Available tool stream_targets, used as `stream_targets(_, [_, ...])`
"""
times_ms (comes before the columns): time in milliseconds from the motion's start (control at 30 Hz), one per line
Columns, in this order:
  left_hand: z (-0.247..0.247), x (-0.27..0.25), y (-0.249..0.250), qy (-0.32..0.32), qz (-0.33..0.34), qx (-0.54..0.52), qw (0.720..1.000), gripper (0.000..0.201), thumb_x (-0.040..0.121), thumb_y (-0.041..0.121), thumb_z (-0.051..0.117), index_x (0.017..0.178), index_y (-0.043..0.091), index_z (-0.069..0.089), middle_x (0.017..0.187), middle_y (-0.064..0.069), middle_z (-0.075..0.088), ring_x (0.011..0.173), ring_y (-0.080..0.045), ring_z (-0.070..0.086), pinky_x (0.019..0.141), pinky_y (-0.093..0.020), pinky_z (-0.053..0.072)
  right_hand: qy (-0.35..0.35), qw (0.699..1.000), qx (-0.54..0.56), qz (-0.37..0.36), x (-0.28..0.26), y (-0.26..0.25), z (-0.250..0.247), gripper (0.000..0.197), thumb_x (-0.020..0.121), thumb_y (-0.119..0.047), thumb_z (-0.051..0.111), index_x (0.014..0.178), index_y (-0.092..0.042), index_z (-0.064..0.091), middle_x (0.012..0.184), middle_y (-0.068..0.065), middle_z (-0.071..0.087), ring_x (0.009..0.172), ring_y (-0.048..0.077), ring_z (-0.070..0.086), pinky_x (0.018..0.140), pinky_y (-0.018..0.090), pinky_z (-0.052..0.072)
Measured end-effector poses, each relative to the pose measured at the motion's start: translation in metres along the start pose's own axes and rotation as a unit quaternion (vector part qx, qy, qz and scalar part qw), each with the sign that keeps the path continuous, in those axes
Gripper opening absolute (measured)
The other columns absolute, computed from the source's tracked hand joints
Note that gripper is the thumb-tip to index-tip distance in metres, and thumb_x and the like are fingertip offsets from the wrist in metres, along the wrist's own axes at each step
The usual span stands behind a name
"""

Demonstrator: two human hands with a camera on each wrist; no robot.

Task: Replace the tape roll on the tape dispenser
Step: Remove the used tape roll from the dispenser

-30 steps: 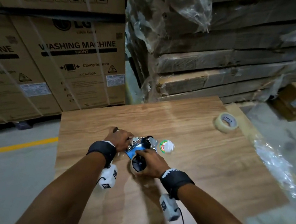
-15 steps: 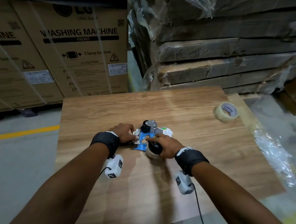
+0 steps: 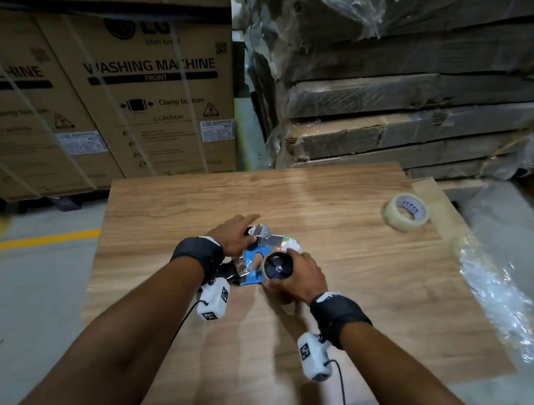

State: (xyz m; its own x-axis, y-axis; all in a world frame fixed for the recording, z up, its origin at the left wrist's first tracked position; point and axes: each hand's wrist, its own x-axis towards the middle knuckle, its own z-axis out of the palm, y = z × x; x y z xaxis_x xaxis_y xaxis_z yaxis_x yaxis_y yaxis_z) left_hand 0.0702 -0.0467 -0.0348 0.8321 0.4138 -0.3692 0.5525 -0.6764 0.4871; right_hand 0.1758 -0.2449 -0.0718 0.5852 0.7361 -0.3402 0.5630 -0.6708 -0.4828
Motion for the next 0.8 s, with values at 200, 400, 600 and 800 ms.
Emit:
stream_targets(200, [0.01, 0.015, 0.012, 0.012, 0.001, 0.023, 1.0, 0.044, 0.102, 0.023, 0.048, 0.146, 0.019, 0.048, 0.147, -0.013, 0.053, 0.132, -0.034, 0.049, 0.103, -0.04, 0.04, -0.009, 0.999, 0.021, -0.027, 0.006, 0.002, -0.006, 0.075, 0.074, -0.05, 0.082, 0.138, -0.023, 0.055, 0.129, 0.013, 0.061, 0.122, 0.032, 0.057, 0.096, 0.034, 0.047])
stream_targets(400, [0.019, 0.017, 0.001, 0.06, -0.028, 0.027, 0.997, 0.048, 0.097, 0.019, 0.058, 0.144, 0.023, 0.05, 0.136, -0.013, 0.06, 0.126, -0.034, 0.053, 0.099, -0.04, 0.042, -0.039, 0.997, 0.028, -0.055, 0.019, 0.008, -0.028, 0.069, 0.067, -0.053, 0.087, 0.122, -0.022, 0.062, 0.12, 0.008, 0.065, 0.111, 0.028, 0.063, 0.089, 0.028, 0.05])
stream_targets(600, [0.027, 0.006, -0.006, 0.087, -0.063, -0.014, 0.994, 0.043, 0.087, 0.025, 0.069, 0.13, 0.024, 0.061, 0.121, -0.011, 0.068, 0.113, -0.033, 0.062, 0.093, -0.042, 0.05, -0.104, 0.993, 0.007, -0.05, 0.042, 0.007, -0.045, 0.09, 0.074, -0.034, 0.087, 0.149, -0.009, 0.046, 0.137, 0.018, 0.06, 0.127, 0.034, 0.057, 0.105, 0.033, 0.048])
stream_targets(800, [0.027, -0.004, -0.004, 0.106, -0.084, 0.016, 0.991, 0.036, 0.092, 0.04, 0.06, 0.125, 0.026, 0.065, 0.128, -0.005, 0.066, 0.12, -0.031, 0.06, 0.096, -0.041, 0.05, -0.125, 0.991, 0.0, -0.039, 0.053, 0.014, -0.048, 0.106, 0.076, -0.021, 0.083, 0.162, -0.012, 0.02, 0.146, 0.024, 0.047, 0.137, 0.039, 0.046, 0.11, 0.038, 0.044])
